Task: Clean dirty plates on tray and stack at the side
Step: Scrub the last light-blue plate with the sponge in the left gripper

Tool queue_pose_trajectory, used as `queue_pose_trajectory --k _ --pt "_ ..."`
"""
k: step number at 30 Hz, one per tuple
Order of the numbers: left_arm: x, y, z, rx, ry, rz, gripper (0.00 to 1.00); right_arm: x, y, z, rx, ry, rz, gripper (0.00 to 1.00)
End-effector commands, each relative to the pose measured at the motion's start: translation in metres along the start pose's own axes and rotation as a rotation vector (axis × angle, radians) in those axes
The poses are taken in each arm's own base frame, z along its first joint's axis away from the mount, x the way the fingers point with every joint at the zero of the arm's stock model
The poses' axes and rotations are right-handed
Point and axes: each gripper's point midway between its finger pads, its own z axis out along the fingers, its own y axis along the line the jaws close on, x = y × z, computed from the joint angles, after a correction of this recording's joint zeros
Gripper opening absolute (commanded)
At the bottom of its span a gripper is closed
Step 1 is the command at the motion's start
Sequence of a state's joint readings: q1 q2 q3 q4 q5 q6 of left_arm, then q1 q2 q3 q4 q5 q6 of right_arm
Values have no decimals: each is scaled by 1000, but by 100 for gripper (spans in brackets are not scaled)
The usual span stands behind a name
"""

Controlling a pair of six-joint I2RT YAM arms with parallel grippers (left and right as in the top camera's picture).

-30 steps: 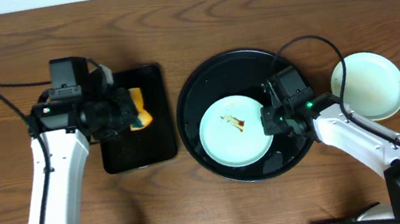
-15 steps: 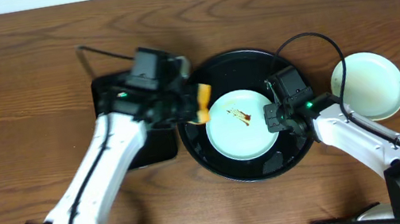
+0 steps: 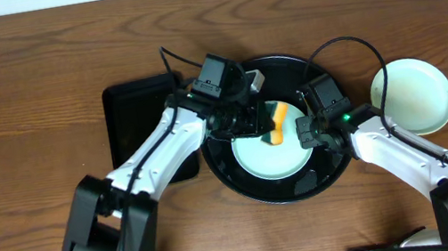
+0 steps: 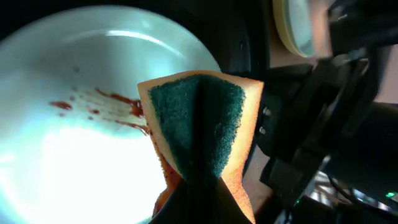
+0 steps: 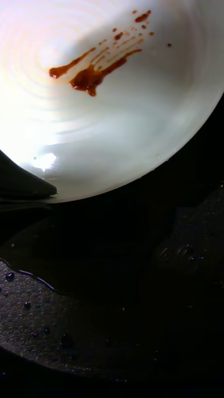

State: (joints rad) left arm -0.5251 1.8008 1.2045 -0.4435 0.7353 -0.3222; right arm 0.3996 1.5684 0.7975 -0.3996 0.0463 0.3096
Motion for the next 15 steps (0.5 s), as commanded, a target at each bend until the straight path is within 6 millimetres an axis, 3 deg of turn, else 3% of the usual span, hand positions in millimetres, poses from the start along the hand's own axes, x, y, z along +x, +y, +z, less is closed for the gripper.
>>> queue_pose_trajectory --k 1,5,15 --pt "8 0 10 57 53 -54 8 -6 0 -1 18 -13 -18 1" --pt "11 -5 19 134 90 -61 8 -6 0 -1 18 -13 -18 1" --pt "19 11 41 152 149 -126 8 -5 0 -1 19 -11 -18 1"
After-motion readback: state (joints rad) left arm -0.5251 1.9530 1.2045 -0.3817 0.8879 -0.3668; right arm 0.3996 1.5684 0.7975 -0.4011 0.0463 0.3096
